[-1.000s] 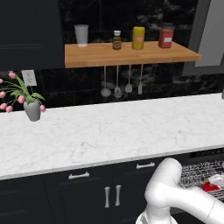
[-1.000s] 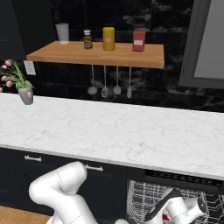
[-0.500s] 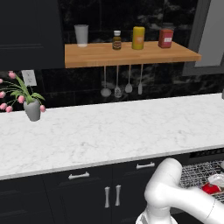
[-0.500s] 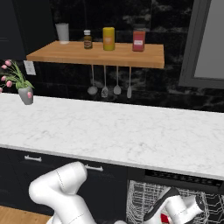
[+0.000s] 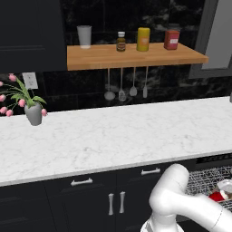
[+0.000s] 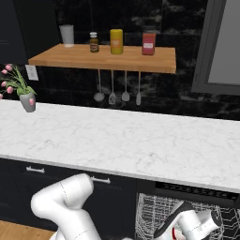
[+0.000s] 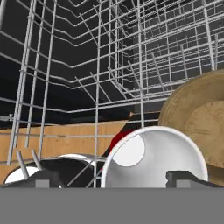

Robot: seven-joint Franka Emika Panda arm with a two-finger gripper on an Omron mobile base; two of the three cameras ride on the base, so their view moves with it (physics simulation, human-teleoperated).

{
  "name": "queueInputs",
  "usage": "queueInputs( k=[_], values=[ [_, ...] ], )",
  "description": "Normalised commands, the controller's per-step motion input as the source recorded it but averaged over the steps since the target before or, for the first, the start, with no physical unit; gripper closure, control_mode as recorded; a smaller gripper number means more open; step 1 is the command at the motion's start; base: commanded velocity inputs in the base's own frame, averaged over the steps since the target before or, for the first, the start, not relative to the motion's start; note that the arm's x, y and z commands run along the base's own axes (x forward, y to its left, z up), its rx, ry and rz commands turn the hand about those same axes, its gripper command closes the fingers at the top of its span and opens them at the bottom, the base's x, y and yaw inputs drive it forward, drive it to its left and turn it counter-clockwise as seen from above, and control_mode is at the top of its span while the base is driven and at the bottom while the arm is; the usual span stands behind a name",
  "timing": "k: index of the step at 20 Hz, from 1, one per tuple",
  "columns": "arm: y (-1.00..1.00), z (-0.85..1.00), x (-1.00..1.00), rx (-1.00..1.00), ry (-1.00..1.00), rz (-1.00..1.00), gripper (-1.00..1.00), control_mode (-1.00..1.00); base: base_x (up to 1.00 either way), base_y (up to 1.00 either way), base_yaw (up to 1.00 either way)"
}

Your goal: Pick up the cup and bowl from the counter, place them in the dishwasher, and close the dishwasher door.

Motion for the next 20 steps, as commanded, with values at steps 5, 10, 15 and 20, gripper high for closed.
queueInputs(
  k=[5, 10, 15, 20],
  values=[
    [-0.27, 0.33, -0.06, -0.09, 0.01, -0.18, -1.0, -1.0, 0.0, 0.0, 0.0],
    [-0.02, 0.41, -0.65, -0.2, 0.06, -0.19, -1.0, -1.0, 0.0, 0.0, 0.0],
    [0.0, 0.11, -1.0, -0.32, 0.13, -0.12, -1.0, -1.0, 0.0, 0.0, 0.0],
    [0.07, -0.08, -0.44, -0.14, 0.19, 0.0, -1.0, -1.0, 0.0, 0.0, 0.0]
  ],
)
